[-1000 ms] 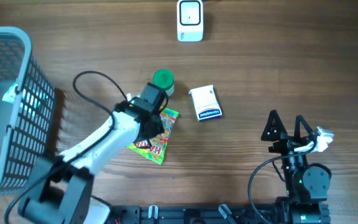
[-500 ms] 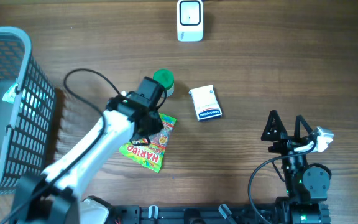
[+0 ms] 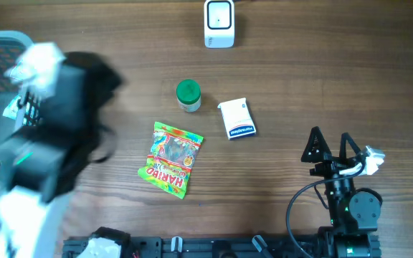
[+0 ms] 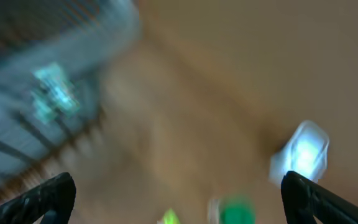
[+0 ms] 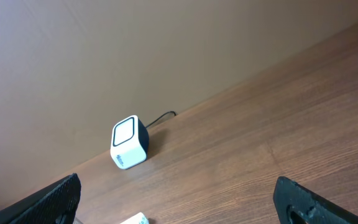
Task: Scan the item barcode
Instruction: 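Reach into the basket and grasp the green toilet tissue pack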
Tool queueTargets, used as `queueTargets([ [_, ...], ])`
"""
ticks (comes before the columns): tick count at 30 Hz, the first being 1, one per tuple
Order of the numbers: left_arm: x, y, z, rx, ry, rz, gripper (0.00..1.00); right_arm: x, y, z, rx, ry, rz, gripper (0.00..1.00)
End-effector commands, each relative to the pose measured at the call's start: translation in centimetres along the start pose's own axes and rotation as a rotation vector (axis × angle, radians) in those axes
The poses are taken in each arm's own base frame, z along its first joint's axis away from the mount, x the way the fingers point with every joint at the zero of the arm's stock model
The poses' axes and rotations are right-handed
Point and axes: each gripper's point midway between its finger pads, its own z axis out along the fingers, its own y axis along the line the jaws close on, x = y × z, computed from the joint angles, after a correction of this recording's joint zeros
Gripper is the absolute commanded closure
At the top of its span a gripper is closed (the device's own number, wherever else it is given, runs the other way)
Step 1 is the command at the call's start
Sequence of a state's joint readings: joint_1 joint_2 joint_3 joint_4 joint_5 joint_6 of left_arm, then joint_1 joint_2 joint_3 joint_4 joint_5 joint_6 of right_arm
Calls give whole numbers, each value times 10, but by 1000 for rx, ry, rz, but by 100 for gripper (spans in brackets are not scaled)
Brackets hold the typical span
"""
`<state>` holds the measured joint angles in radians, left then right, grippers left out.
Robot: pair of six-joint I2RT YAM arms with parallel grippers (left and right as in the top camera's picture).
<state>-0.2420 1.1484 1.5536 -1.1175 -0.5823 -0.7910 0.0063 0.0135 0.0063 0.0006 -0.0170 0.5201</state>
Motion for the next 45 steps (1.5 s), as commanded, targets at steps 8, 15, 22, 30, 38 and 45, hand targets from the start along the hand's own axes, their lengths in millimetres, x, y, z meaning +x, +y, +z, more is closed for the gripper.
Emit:
queueTargets([
  [8,-63,194,54,-398,19,-566,0,-3,-1,0,6,-16,6,0],
  [15,-21,248,167,-429,356,-472,0,-3,-1,0,6,-16,6,0],
  [22,7,235,255,-307,470,-133,0,-3,-1,0,6,-16,6,0],
  [30,63,223,312,-290,593,-74,0,-3,-1,0,6,-16,6,0],
  [38,86,239,322,-348,649,-65,0,-3,-1,0,6,-16,6,0],
  [45,121,252,335,-376,739,-70,1,-3,-1,0,6,-16,6,0],
])
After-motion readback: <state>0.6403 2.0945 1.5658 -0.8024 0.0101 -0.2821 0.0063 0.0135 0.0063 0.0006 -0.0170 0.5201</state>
